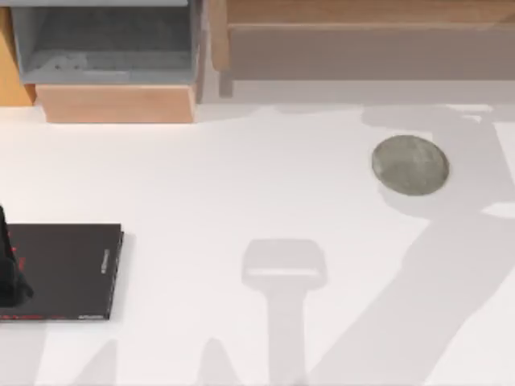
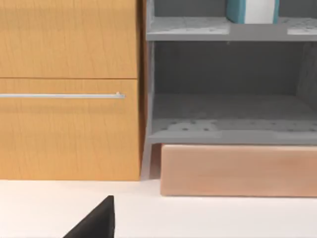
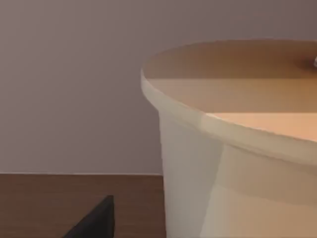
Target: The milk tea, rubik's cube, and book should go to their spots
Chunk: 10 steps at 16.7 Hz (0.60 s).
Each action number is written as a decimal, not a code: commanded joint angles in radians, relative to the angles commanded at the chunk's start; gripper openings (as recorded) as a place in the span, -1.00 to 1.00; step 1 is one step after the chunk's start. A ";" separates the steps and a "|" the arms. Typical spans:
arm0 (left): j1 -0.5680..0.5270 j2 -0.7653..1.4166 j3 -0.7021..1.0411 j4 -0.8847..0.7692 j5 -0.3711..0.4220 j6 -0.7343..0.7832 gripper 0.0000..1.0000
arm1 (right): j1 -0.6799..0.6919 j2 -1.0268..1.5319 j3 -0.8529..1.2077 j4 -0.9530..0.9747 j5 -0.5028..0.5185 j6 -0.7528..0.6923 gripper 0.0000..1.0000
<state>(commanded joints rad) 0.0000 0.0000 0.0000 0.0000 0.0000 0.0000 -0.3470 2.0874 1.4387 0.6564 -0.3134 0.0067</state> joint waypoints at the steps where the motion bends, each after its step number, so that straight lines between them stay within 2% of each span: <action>1: 0.000 0.000 0.000 0.000 0.000 0.000 1.00 | -0.003 0.018 0.018 0.002 0.001 0.000 1.00; 6: 0.000 0.000 0.000 0.000 0.000 0.000 1.00 | -0.006 0.029 0.030 0.004 0.001 0.000 1.00; 10: 0.000 0.000 0.000 0.000 0.000 0.000 1.00 | -0.006 0.029 0.030 0.004 0.001 0.000 0.40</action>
<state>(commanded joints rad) 0.0000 0.0000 0.0000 0.0000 0.0000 0.0000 -0.3526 2.1162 1.4692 0.6600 -0.3123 0.0064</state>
